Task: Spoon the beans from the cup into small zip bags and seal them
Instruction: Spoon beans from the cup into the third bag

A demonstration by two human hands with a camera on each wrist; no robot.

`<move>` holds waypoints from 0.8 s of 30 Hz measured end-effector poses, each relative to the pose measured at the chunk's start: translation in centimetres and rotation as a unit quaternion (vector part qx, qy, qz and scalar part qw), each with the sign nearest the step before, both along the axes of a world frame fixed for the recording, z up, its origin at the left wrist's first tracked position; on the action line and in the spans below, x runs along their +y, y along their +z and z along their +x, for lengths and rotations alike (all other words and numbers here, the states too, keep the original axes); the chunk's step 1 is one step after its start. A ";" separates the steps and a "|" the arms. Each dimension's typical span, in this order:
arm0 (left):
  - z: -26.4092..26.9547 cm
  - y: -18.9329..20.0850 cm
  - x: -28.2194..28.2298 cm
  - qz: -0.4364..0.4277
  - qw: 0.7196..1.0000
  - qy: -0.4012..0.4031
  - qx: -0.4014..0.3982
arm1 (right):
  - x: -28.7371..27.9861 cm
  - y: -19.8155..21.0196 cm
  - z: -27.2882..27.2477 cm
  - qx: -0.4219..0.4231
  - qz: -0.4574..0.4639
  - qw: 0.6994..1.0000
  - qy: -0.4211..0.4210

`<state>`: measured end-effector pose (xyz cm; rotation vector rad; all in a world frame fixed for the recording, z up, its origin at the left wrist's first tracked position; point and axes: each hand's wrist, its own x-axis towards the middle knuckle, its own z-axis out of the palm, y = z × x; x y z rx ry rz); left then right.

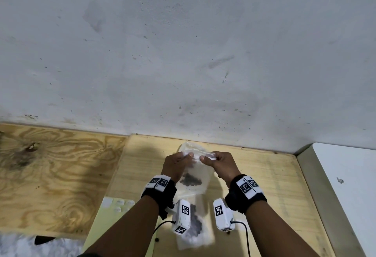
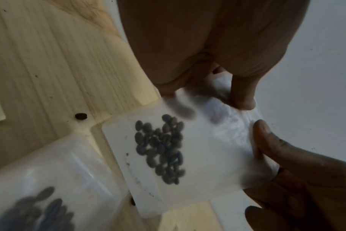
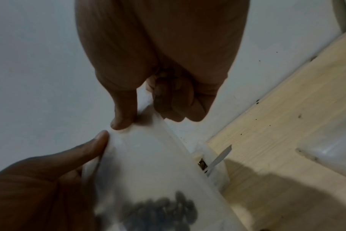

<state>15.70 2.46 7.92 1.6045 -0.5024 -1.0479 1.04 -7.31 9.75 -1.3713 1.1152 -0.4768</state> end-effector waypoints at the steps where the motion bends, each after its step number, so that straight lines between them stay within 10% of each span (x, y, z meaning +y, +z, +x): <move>1: 0.1 0.0 0.1 -0.007 1.000 0.006 0.026 | -0.1 -0.2 -0.1 0.000 0.009 1.000 -0.021; 16: -0.3 -1.2 1.2 0.042 0.982 0.097 0.159 | 2.5 -2.4 -1.4 0.055 -0.065 0.996 -0.014; 24: -0.9 -3.9 5.5 0.126 0.992 0.020 -0.013 | 5.4 -6.4 -3.5 0.192 -0.026 0.977 0.093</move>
